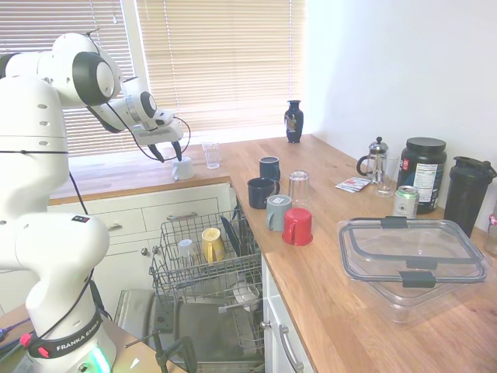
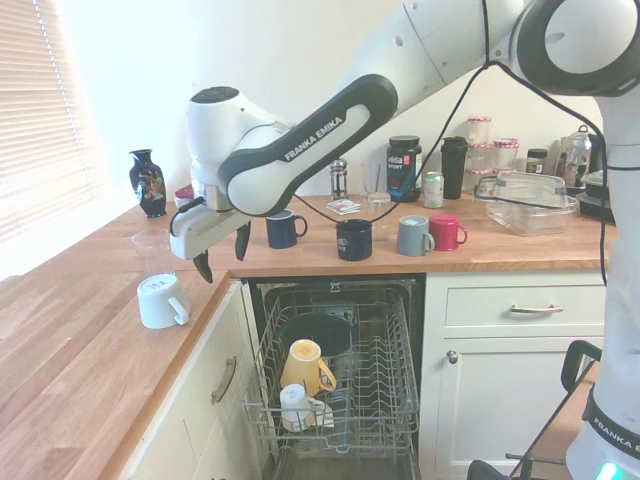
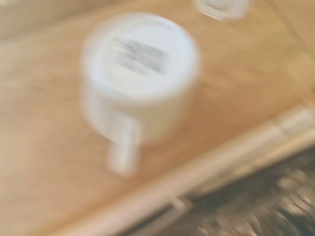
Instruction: Unload a mug from dishwasher
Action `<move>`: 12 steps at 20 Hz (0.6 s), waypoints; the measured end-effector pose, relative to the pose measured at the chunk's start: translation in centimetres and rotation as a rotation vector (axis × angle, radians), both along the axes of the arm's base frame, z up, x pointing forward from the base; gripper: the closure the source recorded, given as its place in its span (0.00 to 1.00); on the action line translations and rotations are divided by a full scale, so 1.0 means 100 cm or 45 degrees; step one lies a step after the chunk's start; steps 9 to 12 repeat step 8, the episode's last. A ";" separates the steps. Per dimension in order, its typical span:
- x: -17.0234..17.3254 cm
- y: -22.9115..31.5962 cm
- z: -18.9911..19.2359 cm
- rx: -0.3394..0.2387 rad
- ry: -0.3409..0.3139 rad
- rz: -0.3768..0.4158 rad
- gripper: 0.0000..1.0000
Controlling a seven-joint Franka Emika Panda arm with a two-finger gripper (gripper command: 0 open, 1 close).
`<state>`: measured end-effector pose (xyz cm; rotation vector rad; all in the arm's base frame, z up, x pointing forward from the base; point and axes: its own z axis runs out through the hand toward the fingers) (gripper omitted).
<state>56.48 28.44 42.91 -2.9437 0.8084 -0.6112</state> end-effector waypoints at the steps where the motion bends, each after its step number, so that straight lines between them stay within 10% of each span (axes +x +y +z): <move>1: -0.005 -0.014 -0.006 -0.001 0.008 -0.015 0.00; 12: -0.061 -0.097 -0.080 0.029 0.074 -0.087 0.00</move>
